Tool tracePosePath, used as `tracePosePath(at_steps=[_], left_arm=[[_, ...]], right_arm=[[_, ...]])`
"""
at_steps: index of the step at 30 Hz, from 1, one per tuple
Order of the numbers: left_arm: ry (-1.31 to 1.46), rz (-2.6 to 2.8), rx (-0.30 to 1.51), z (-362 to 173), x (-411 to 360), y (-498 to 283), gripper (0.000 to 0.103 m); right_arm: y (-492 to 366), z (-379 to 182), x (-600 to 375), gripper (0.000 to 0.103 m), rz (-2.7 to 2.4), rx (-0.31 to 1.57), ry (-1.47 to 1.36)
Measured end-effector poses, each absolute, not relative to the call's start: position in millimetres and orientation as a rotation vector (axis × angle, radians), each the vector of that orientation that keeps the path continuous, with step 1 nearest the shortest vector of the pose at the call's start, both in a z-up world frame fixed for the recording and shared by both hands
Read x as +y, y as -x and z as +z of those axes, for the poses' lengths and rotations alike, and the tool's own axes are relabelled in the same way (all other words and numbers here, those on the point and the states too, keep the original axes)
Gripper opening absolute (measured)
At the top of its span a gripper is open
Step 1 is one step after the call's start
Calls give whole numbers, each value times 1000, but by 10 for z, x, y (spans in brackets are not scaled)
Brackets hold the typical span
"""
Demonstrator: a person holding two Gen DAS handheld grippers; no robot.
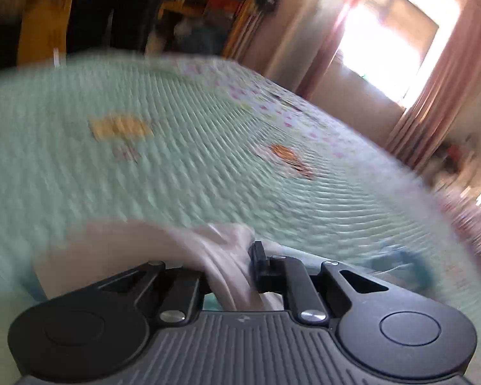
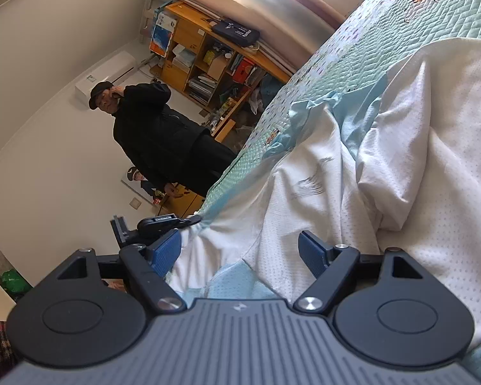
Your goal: Fold clothes
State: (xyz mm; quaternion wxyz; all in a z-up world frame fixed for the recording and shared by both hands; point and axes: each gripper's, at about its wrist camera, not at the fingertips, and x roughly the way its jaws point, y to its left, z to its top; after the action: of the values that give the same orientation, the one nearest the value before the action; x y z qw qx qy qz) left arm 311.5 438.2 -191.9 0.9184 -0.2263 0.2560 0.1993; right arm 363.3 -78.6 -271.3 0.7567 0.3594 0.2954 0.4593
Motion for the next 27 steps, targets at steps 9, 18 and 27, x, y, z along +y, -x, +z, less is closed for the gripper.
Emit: tracePosePath(at_steps=[9, 18, 27], left_arm=[[474, 410, 634, -2070, 4484, -3015, 20], [837, 258, 610, -2098, 3891, -1312, 77], [477, 95, 809, -1965, 2639, -428, 76]], right_arm=[[-3610, -2722, -771, 81, 992, 651, -766], [-3570, -2722, -775, 81, 993, 654, -773], [-3540, -2748, -819, 81, 990, 652, -801]])
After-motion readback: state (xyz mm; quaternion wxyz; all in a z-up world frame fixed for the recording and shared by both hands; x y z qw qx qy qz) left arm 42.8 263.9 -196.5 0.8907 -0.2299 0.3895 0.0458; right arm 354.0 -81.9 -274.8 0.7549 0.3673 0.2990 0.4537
